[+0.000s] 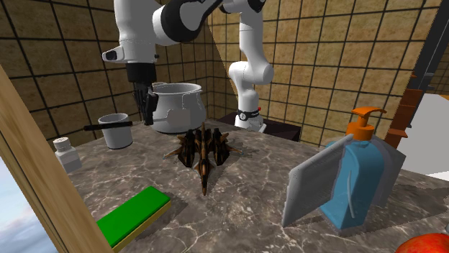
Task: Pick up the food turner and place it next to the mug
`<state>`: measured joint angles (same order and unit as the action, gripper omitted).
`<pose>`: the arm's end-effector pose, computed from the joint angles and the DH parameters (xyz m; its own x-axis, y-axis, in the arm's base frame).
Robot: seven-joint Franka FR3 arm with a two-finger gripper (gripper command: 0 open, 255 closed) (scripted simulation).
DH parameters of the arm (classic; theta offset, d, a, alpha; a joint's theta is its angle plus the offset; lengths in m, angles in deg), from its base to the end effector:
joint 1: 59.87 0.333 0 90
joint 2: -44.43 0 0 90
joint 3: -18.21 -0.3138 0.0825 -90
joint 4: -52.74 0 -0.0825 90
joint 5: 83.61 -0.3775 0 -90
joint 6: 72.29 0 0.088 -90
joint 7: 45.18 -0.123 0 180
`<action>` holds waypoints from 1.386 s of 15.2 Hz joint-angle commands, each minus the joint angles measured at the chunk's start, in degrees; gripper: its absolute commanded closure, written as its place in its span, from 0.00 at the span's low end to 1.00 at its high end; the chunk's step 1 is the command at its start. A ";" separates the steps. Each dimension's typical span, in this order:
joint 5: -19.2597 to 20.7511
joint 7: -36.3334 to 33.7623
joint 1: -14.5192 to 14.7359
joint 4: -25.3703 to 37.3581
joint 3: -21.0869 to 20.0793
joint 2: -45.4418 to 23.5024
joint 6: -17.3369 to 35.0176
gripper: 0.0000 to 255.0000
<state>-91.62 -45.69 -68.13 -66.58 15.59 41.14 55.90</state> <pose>0.5604 -0.0496 0.3941 0.9771 -0.1922 0.0909 -0.1808 -0.9761 -0.1208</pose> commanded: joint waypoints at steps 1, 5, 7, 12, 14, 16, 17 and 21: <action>-0.12 0.23 0.00 -0.87 -0.01 -0.55 1.44 1.00; -0.38 0.64 0.04 -2.30 -0.07 -2.03 4.33 1.00; -0.52 0.84 0.06 -2.94 -0.10 -2.83 5.77 1.00; -0.90 1.39 0.10 -4.32 -0.19 -5.03 9.33 1.00; -1.02 1.57 0.11 -4.71 -0.22 -5.77 10.45 1.00; -1.02 1.58 0.10 -4.70 -0.22 -5.78 10.45 1.00; -1.02 1.58 0.10 -4.70 -0.22 -5.78 10.45 1.00; -1.02 1.58 0.10 -4.70 -0.22 -5.78 10.45 1.00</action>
<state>-92.64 -44.11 -68.02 -71.28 15.37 35.36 66.34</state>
